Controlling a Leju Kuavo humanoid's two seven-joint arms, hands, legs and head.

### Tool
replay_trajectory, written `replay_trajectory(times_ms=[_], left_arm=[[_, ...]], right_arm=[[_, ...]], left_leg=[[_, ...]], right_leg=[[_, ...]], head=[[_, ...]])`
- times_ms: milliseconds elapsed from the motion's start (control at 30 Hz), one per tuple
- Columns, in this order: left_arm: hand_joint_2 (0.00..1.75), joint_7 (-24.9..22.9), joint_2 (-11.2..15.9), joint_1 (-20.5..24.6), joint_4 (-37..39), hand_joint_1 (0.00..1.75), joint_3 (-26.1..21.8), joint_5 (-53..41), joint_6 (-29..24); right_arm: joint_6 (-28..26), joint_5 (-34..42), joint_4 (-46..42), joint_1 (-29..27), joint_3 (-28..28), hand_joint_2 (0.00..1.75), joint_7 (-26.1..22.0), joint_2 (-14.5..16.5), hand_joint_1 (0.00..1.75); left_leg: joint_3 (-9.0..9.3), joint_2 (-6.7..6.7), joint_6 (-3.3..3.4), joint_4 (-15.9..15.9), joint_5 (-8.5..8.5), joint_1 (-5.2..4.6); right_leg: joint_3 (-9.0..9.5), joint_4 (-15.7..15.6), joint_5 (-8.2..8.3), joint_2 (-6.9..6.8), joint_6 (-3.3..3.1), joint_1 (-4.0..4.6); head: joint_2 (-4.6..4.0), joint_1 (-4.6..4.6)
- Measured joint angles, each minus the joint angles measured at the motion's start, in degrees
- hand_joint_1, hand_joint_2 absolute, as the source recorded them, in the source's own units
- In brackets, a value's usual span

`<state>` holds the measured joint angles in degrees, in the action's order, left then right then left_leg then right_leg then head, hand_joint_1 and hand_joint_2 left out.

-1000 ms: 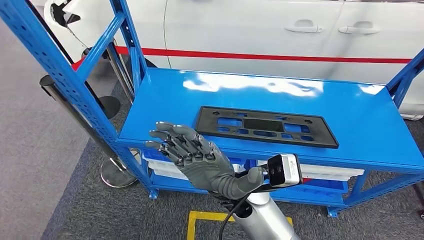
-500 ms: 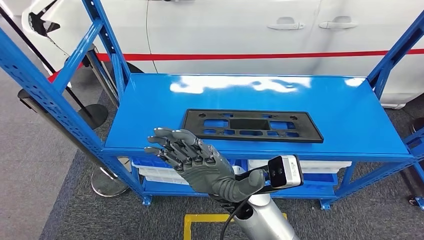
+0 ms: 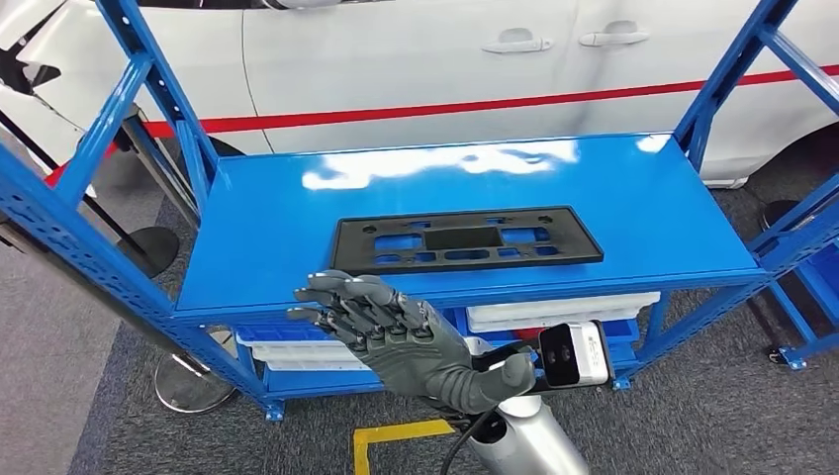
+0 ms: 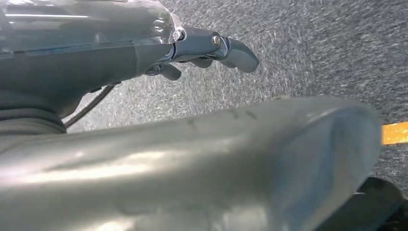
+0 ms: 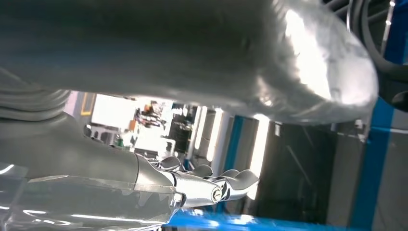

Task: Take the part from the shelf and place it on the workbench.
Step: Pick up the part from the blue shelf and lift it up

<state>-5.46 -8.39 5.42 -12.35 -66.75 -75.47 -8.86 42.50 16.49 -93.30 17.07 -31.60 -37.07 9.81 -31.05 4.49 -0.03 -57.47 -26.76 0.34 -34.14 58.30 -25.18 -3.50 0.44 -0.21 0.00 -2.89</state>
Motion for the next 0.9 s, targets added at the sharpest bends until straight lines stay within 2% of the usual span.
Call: replay_trajectory(times_ms=[67, 133, 200, 233, 267, 300, 333, 400, 467, 500, 600, 667, 733, 800, 833, 867, 900], left_arm=[[0.0, -0.08, 0.0, 0.06, -0.01, 0.0, 0.0, 0.05, 0.02], [0.0, -0.14, 0.0, 0.09, -0.01, 0.0, -0.01, 0.09, 0.01], [0.0, -0.16, 0.0, -0.02, 0.0, 0.0, -0.02, 0.18, -0.01], [0.0, -0.17, 0.0, -0.1, 0.0, 0.0, -0.03, 0.23, -0.03], [0.0, -0.17, 0.0, -0.17, 0.01, 0.0, -0.03, 0.27, -0.05], [0.0, -0.17, 0.0, -0.22, 0.01, 0.0, -0.04, 0.29, -0.08], [0.0, -0.17, 0.0, -0.24, 0.01, 0.0, -0.04, 0.29, -0.09], [0.0, -0.11, 0.03, -0.2, 0.01, 0.0, -0.03, 0.26, -0.09], [0.0, -0.01, 0.04, -0.08, 0.01, 0.0, -0.02, 0.21, -0.03], [0.0, 0.03, 0.05, -0.05, 0.01, 0.0, -0.02, 0.19, 0.01], [0.0, 0.09, 0.09, -0.11, 0.01, 0.0, -0.02, 0.11, 0.05], [0.0, 0.19, 0.09, -0.09, 0.01, 0.0, 0.0, 0.04, 0.05], [0.0, 0.25, 0.09, -0.13, 0.01, 0.0, 0.01, -0.03, 0.03], [0.0, 0.05, 0.1, -0.21, 0.01, 0.0, 0.01, -0.04, -0.02], [0.0, -0.07, 0.11, -0.23, 0.01, 0.0, 0.0, -0.01, -0.05], [0.0, -0.15, 0.11, -0.21, 0.01, 0.0, 0.0, 0.03, -0.1], [0.0, -0.19, 0.11, -0.2, 0.01, 0.0, 0.0, 0.08, -0.14]], right_arm=[[0.11, -0.02, -0.07, -0.02, -0.02, 0.0, 0.01, 0.01, 0.0], [0.27, -0.03, -0.14, 0.04, -0.03, 0.0, 0.02, 0.06, 0.0], [0.26, -0.07, -0.14, 0.0, -0.02, 0.0, 0.08, 0.17, 0.0], [0.09, -0.09, -0.09, -0.11, -0.01, 0.0, 0.15, 0.23, 0.0], [-0.2, -0.1, -0.01, -0.25, 0.0, 0.0, 0.28, 0.24, 0.0], [-0.55, -0.1, 0.1, -0.4, 0.02, 0.0, 0.43, 0.24, 0.0], [-0.94, -0.1, 0.22, -0.54, 0.05, 0.0, 0.62, 0.24, 0.0], [-1.69, -0.2, 0.41, -0.72, 0.15, 0.0, 1.01, 0.23, 0.0], [-2.31, -0.35, 0.54, -0.82, 0.26, 0.0, 1.28, 0.22, 0.0], [-2.5, -0.4, 0.64, -0.89, 0.32, 0.0, 1.37, 0.22, 0.0], [-2.73, -0.44, 0.9, -1.11, 0.52, 0.0, 1.63, 0.22, 0.0], [-2.93, -0.41, 0.92, -1.1, 0.68, 0.0, 2.04, 0.22, 0.0], [-3.57, -0.42, 1.08, -1.14, 0.77, 0.87, 2.86, 0.19, 0.0], [-4.34, -0.45, 1.45, -1.25, 0.78, 1.75, 3.59, 0.12, 0.0], [-4.69, -0.46, 1.67, -1.26, 0.78, 1.75, 3.85, 0.08, 0.0], [-5.09, -0.46, 1.87, -1.22, 0.78, 1.75, 4.04, 0.06, 0.0], [-5.55, -0.46, 2.05, -1.15, 0.78, 1.75, 4.27, 0.05, 0.0]], left_leg=[[0.2, 0.65, -0.67, -0.04, -0.29, 0.02], [-0.43, -0.74, -1.31, -1.98, -1.85, 0.21], [-3.39, -3.12, -1.72, -8.51, -5.4, 0.35], [-5.37, -3.72, -1.82, -12.53, -7.06, 0.37], [-6.97, -3.95, -1.89, -15.58, -7.9, 0.38], [-7.72, -4.02, -1.9, -16.67, -7.58, 0.38], [-7.4, -4.02, -1.84, -15.4, -6.16, 0.38], [-4.38, -4.14, -1.52, -7.91, -1.88, 0.38], [-1.83, -4.38, -1.03, -1.89, 0.42, 0.21], [-1.42, -4.48, -0.76, -0.84, 0.6, 0.09], [-1.33, -4.42, 0.22, -0.46, 0.71, 0.03], [-0.89, -4.32, 1.15, 0.14, 0.39, 0.26], [-0.39, -4.02, 1.77, 0.33, 0.06, 0.26], [-0.03, -3.56, 1.83, 0.22, 0.18, 0.17], [0.14, -3.41, 1.77, 0.16, 0.23, 0.15], [0.35, -3.44, 1.69, 0.13, 0.05, 0.14], [0.62, -3.49, 1.56, 0.1, -0.18, 0.14]], right_leg=[[-0.08, -0.08, 0.19, 1.21, -0.68, -0.05], [0.03, -0.41, 0.48, 2.24, -1.36, -0.36], [0.05, -0.53, 0.59, 3.08, -1.85, -0.49], [0.04, -0.51, 0.58, 3.47, -2.0, -0.45], [0.04, -0.48, 0.56, 3.88, -2.05, -0.41], [0.08, -0.44, 0.54, 4.29, -2.05, -0.39], [0.13, -0.37, 0.5, 4.63, -2.01, -0.38], [0.2, -0.14, 0.35, 5.16, -1.78, -0.39], [0.06, 0.17, 0.17, 5.46, -1.31, -0.22], [-0.03, 0.25, 0.16, 5.53, -1.03, -0.15], [-0.05, 0.09, 0.11, 5.43, -0.07, -0.12], [-1.02, 2.15, -0.94, 4.71, 0.51, -0.14], [-4.66, 8.84, -3.52, 4.03, 0.88, -0.35], [-8.56, 15.31, -5.57, 3.89, 1.12, -0.51], [-9.31, 16.11, -5.32, 3.84, 1.14, -0.54], [-8.88, 14.64, -3.89, 3.81, 1.07, -0.55], [-7.55, 11.49, -1.72, 3.76, 0.9, -0.54]], head=[[0.0, -0.01], [0.0, -0.03], [0.0, -0.07], [0.0, -0.08], [0.0, -0.07], [0.0, -0.07], [0.0, -0.06], [0.0, -0.06], [0.0, -0.05], [0.0, -0.05], [0.0, -0.04], [0.0, 0.06], [0.0, 0.18], [0.0, 0.21], [0.0, 0.2], [0.0, 0.2], [0.0, 0.2]])
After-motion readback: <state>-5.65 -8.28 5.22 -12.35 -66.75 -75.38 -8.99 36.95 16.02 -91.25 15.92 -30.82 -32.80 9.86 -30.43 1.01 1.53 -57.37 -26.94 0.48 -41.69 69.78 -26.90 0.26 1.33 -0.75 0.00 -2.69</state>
